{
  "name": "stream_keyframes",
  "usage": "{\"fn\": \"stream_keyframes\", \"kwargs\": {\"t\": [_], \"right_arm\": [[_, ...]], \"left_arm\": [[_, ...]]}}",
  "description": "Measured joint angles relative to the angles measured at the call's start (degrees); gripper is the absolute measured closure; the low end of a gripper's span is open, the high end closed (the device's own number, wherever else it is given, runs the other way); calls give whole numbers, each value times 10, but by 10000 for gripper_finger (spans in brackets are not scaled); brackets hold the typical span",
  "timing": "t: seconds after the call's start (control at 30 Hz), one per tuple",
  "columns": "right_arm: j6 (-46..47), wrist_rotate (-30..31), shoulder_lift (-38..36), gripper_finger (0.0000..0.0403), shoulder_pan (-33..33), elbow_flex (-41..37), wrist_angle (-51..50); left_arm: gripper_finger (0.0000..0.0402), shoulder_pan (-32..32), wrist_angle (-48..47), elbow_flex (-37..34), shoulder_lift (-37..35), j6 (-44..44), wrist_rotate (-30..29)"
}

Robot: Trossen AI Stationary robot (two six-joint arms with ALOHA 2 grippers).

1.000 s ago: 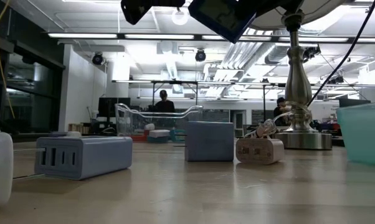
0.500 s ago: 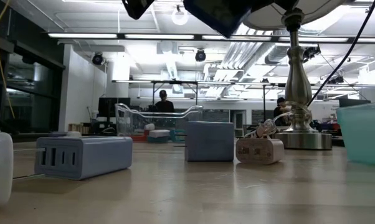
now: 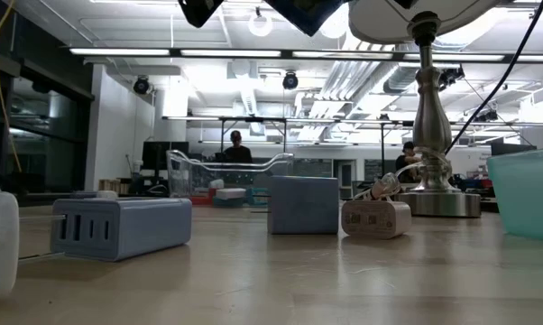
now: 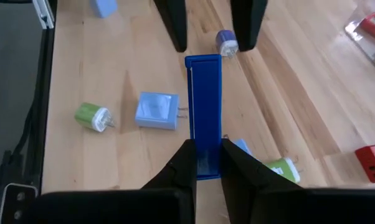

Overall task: Pick & Place Office items
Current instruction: Put the blue digital clock into the transparent bin

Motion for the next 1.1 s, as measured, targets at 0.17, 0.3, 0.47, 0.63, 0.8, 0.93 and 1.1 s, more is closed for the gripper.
{"fn": "stream_keyframes", "kwargs": {"t": [0.17, 0.3, 0.47, 0.63, 0.8, 0.93, 1.1], "right_arm": [[-11, 17, 0, 366, 0, 0, 10], [-19, 21, 0, 366, -4, 0, 25], [-28, 18, 0, 366, -8, 0, 39], [-28, 18, 0, 366, -8, 0, 39], [-27, 17, 0, 366, -8, 0, 40], [-26, 17, 0, 366, -8, 0, 39], [-23, 15, 0, 366, -8, 0, 40]], "left_arm": [[245, 0, 0, 0, 0, 0, 0], [245, 0, 1, 0, 0, 0, 0], [245, 0, 3, 0, 0, 0, 1], [245, 0, 4, 0, 0, 23, 1], [265, 0, 4, 0, 0, 20, 1], [299, 0, 4, 0, 0, 20, 3], [335, 0, 4, 0, 0, 21, 3]]}}
